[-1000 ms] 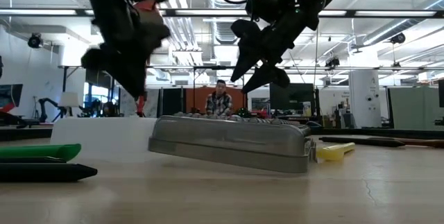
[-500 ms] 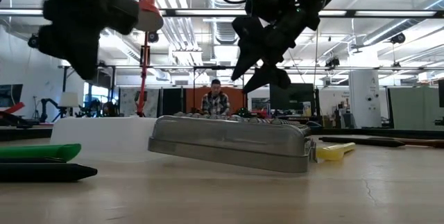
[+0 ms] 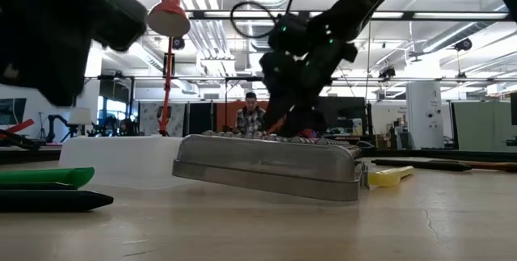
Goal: Pick & place school supplies into a supply box
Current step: Prepare the supply box
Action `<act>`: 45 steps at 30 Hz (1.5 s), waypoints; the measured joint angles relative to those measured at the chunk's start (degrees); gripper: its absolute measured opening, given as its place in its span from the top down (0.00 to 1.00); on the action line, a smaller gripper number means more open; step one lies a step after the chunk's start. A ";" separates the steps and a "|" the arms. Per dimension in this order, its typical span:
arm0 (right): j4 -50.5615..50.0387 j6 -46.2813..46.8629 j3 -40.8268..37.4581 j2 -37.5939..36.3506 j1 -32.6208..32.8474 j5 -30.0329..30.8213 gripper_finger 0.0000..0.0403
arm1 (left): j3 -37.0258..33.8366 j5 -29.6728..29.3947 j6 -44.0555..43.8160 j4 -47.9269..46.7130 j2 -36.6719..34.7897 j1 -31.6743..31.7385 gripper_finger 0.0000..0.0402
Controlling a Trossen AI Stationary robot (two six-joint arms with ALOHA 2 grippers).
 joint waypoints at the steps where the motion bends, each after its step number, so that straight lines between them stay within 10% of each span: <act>1: 0.32 0.09 0.67 1.16 0.12 0.01 0.50 | 0.00 -0.05 -0.23 0.97 1.20 0.01 0.88; 23: -1.81 -2.70 8.27 7.23 4.88 0.27 0.52 | -0.45 -6.77 -5.26 -3.59 8.83 2.90 0.88; 45: -2.45 -1.38 12.40 1.46 4.05 -18.46 0.59 | -1.07 -9.80 -0.78 -4.09 8.63 4.80 0.88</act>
